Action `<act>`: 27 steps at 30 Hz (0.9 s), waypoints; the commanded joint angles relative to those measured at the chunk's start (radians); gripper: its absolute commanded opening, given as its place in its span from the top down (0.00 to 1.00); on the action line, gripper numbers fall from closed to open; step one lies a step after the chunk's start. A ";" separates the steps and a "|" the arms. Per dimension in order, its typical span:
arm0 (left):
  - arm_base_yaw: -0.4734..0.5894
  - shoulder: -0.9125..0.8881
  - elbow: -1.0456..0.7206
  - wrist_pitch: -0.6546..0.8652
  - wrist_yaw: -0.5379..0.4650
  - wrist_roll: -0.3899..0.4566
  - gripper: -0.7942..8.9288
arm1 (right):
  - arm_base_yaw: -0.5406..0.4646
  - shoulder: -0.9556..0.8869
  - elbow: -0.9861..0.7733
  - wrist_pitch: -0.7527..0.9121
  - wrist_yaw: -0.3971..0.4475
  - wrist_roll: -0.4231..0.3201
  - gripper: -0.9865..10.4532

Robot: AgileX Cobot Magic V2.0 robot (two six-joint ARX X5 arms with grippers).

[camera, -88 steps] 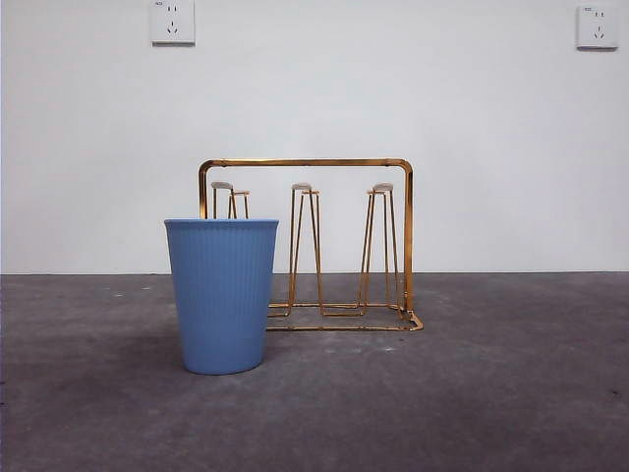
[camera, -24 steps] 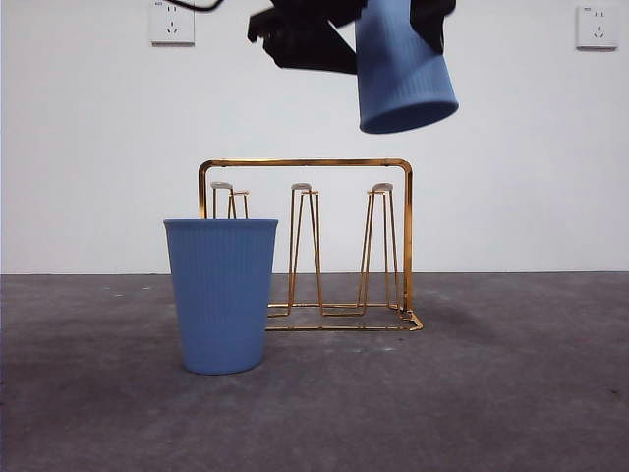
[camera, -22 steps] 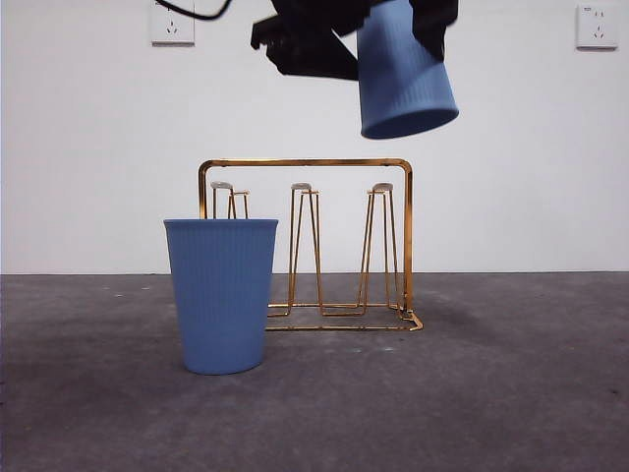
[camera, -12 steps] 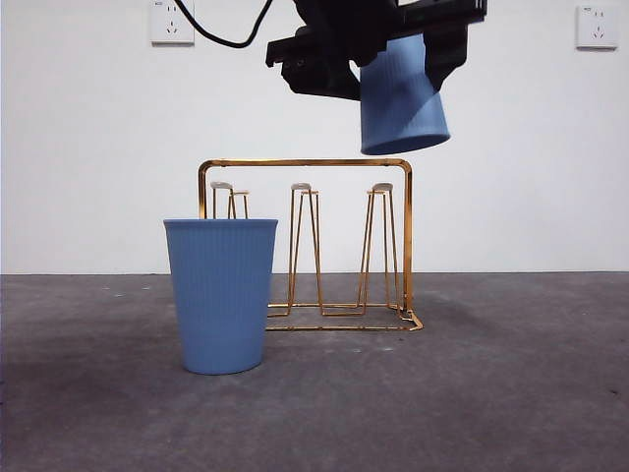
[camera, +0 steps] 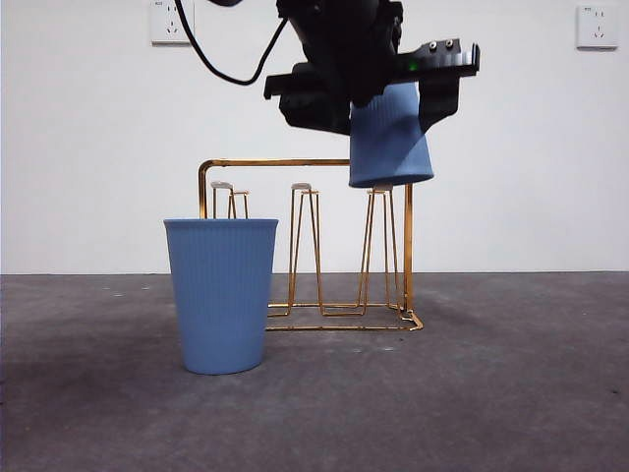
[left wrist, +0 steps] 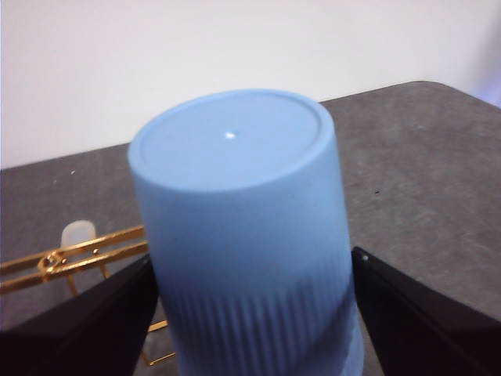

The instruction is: Pick up cup 1,put cup 1 in the cup rack,pick up cup 2,put cup 2 in the cup rack

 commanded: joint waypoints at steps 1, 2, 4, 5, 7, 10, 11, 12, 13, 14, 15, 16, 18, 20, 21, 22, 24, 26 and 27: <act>0.004 0.031 0.002 0.010 -0.010 -0.034 0.93 | 0.001 -0.001 -0.006 0.006 -0.004 -0.016 0.77; 0.005 0.040 0.002 0.013 -0.010 -0.037 0.93 | 0.001 -0.001 -0.006 0.005 -0.003 -0.017 0.77; 0.005 0.056 0.002 0.017 -0.010 -0.046 0.93 | 0.001 -0.001 -0.006 0.005 -0.009 -0.018 0.77; 0.005 0.063 0.002 0.020 -0.010 -0.050 0.93 | 0.001 -0.001 -0.006 0.005 -0.013 -0.019 0.77; 0.004 0.081 0.002 0.023 -0.010 -0.053 0.93 | 0.001 -0.001 -0.006 0.005 -0.026 -0.019 0.77; 0.004 0.105 0.002 0.018 -0.010 -0.072 0.93 | 0.001 -0.001 -0.006 0.005 -0.042 -0.020 0.77; 0.004 0.111 0.002 0.017 -0.010 -0.077 0.93 | 0.001 -0.001 -0.006 0.005 -0.042 -0.021 0.77; 0.004 0.117 0.002 0.017 -0.010 -0.079 0.93 | 0.001 -0.001 -0.006 0.003 -0.044 -0.023 0.77; 0.004 0.125 0.002 0.022 -0.010 -0.081 0.93 | 0.001 -0.001 -0.006 0.002 -0.046 -0.024 0.77; 0.004 0.127 0.002 0.019 -0.010 -0.089 0.93 | 0.001 -0.001 -0.006 0.001 -0.053 -0.024 0.77; 0.004 0.135 0.002 0.019 -0.010 -0.093 0.93 | 0.001 -0.001 -0.006 -0.002 -0.055 -0.024 0.77; 0.004 0.141 0.002 0.021 -0.010 -0.093 0.93 | 0.001 -0.001 -0.006 -0.003 -0.056 -0.024 0.77; 0.003 0.153 0.002 0.017 -0.009 -0.100 0.93 | 0.001 -0.001 -0.006 -0.006 -0.056 -0.028 0.77; 0.002 0.161 0.002 0.011 -0.008 -0.106 0.93 | 0.001 -0.001 -0.006 -0.010 -0.056 -0.029 0.77; 0.000 0.168 0.002 0.011 -0.006 -0.113 0.93 | 0.001 -0.001 -0.006 -0.011 -0.056 -0.031 0.77; -0.002 0.173 0.002 0.009 -0.006 -0.117 0.93 | 0.001 -0.001 -0.006 -0.012 -0.056 -0.031 0.77; -0.003 0.180 0.002 0.001 0.001 -0.123 0.93 | 0.001 -0.001 -0.006 -0.015 -0.056 -0.035 0.77; -0.009 0.190 0.002 -0.007 0.004 -0.125 0.93 | 0.001 -0.001 -0.006 -0.019 -0.056 -0.035 0.77; -0.010 0.192 0.002 -0.016 0.011 -0.130 0.93 | 0.001 -0.001 -0.006 -0.020 -0.056 -0.035 0.77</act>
